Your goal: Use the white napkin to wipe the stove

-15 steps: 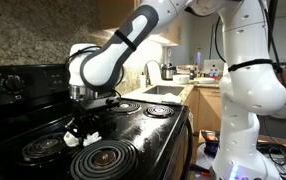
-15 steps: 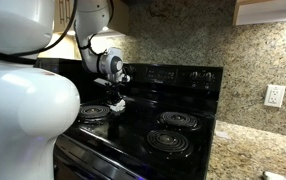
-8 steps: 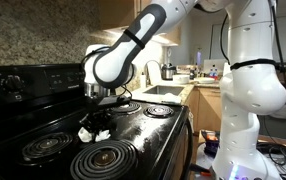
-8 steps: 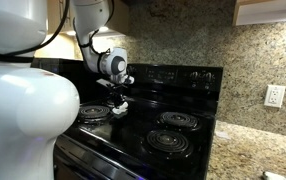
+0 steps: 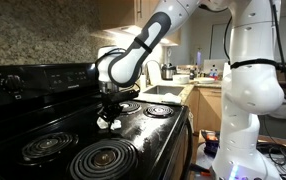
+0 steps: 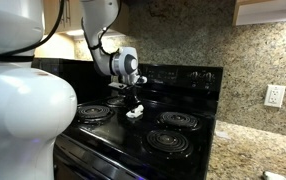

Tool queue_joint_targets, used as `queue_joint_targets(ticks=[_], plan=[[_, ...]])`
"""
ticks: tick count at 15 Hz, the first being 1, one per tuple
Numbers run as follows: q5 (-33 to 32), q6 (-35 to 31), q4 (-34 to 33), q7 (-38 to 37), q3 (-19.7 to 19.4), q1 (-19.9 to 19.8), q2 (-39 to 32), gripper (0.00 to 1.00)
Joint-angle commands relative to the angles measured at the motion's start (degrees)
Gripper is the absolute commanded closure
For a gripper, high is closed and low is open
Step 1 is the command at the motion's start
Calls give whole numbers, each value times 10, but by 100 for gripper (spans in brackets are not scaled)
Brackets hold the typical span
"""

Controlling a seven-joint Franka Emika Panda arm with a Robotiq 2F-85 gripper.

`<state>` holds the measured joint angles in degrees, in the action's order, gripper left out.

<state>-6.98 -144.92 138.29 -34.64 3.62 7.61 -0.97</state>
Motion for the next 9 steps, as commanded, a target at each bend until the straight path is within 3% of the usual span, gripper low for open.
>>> queue_joint_targets(ticks=[1,9], plan=[[-49,6,3,-16,-18,-29,-35,92],[-104,37,-42,-25,-54,-55,-69,92]])
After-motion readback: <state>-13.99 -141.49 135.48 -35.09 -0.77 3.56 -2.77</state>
